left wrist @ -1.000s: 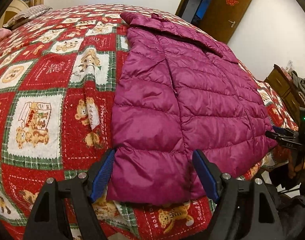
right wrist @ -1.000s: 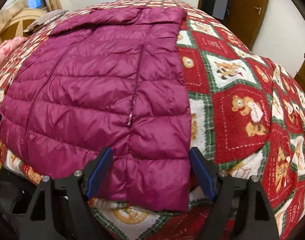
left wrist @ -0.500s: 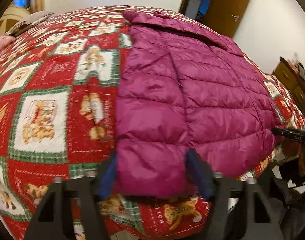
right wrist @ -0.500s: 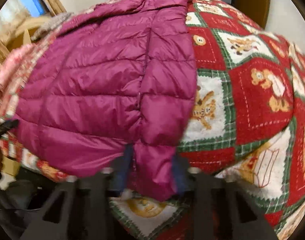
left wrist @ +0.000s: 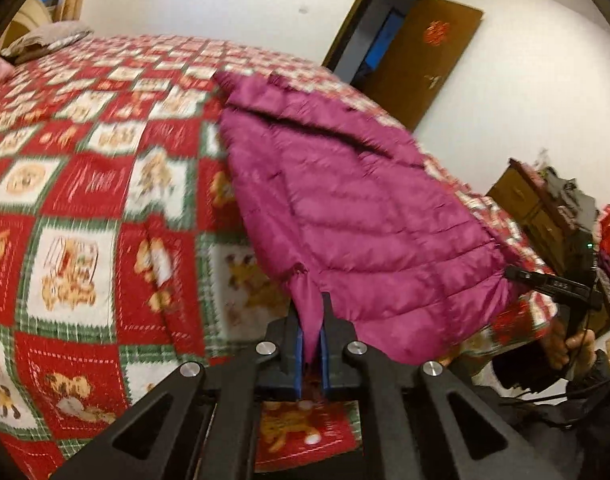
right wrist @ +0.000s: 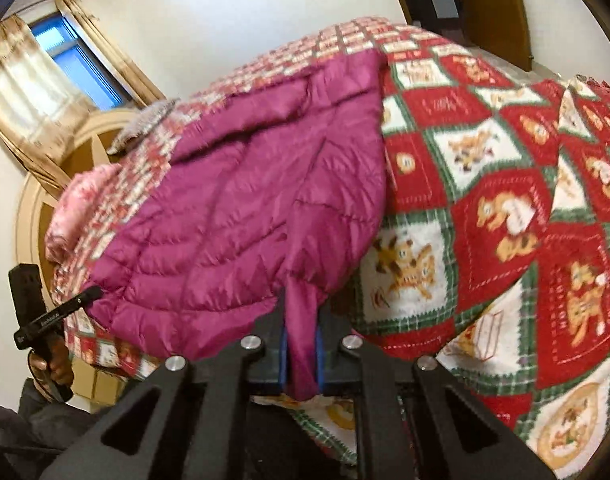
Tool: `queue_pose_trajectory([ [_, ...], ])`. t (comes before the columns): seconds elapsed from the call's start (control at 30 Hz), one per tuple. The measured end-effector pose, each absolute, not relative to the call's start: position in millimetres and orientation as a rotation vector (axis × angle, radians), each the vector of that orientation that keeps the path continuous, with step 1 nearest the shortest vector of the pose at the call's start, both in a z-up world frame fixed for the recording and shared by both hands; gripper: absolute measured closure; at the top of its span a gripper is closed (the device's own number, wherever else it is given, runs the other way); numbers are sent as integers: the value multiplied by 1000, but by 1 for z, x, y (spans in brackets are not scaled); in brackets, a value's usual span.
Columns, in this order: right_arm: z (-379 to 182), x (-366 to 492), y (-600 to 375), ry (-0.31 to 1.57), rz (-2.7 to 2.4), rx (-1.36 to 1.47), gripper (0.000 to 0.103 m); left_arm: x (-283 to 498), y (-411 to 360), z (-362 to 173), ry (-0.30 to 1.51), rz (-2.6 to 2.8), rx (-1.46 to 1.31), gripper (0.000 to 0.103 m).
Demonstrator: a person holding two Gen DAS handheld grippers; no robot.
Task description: Fold large clothes
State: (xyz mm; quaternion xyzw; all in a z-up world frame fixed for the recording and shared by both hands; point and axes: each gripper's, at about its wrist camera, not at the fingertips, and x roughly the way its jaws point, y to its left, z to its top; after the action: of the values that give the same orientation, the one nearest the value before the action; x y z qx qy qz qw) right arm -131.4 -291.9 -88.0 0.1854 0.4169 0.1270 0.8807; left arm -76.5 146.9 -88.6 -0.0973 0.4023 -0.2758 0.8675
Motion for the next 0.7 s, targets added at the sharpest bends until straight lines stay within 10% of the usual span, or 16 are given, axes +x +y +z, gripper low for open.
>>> queue_pose_trajectory([
  [0.7,-30,-179,-311,770,273,383,91,-139,145,-10,625,-819,-113,98],
])
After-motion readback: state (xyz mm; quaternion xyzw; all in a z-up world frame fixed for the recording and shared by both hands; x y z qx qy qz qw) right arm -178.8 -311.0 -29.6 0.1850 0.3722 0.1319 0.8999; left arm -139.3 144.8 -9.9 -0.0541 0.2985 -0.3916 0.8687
